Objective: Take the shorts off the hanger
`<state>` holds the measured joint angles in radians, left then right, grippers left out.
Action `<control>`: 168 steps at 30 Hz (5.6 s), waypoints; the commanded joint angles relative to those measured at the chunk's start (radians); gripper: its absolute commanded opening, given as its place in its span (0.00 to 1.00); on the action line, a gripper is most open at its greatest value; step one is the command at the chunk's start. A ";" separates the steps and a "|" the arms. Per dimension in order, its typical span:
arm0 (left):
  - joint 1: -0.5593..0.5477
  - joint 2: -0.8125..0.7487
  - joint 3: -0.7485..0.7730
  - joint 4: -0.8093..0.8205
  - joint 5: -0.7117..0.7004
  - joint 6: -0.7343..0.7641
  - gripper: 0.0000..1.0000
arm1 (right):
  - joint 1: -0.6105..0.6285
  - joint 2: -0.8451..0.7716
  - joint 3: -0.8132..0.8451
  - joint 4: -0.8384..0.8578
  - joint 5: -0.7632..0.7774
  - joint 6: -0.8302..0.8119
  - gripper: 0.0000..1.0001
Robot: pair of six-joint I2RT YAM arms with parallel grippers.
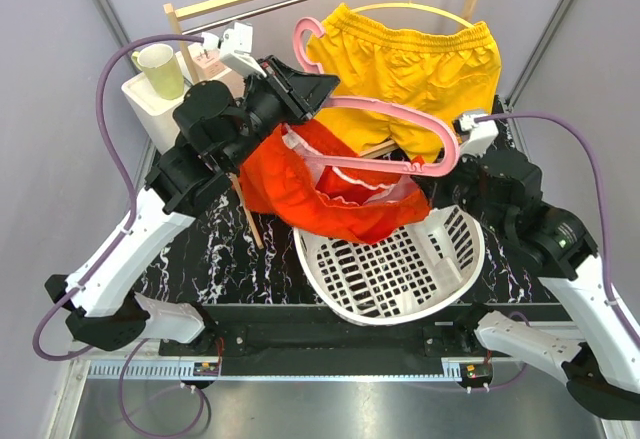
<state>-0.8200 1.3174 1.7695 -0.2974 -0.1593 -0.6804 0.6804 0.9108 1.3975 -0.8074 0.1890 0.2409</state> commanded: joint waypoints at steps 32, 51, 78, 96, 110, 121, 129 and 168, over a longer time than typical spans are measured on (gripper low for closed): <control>0.001 -0.244 -0.116 -0.117 -0.129 0.114 0.00 | -0.002 0.129 0.655 0.336 0.181 -0.164 0.00; 0.001 -0.263 -0.134 -0.144 -0.138 0.140 0.00 | -0.002 0.159 0.626 0.301 -0.025 -0.063 0.00; 0.002 -0.231 -0.090 -0.172 -0.118 0.159 0.00 | -0.002 -0.030 -0.328 0.035 -0.169 0.399 0.00; 0.002 -0.147 -0.064 -0.244 -0.037 0.190 0.00 | -0.004 -0.058 -0.086 -0.254 -0.301 0.393 1.00; 0.002 -0.092 -0.077 -0.293 -0.059 0.167 0.00 | -0.002 -0.093 0.256 -0.263 -0.658 0.265 1.00; 0.004 -0.109 -0.099 -0.295 -0.017 0.136 0.00 | -0.002 0.056 0.291 -0.148 -0.593 0.261 0.83; 0.004 -0.096 -0.074 -0.295 -0.002 0.104 0.00 | -0.002 0.076 0.224 -0.070 -0.620 0.267 0.41; 0.015 -0.350 -0.124 -0.374 -0.144 0.096 0.88 | -0.004 0.522 0.731 -0.111 -0.388 0.253 0.00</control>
<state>-0.8097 0.9478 1.6257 -0.6865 -0.2924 -0.5850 0.6785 1.3720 2.0212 -0.9436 -0.2001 0.5159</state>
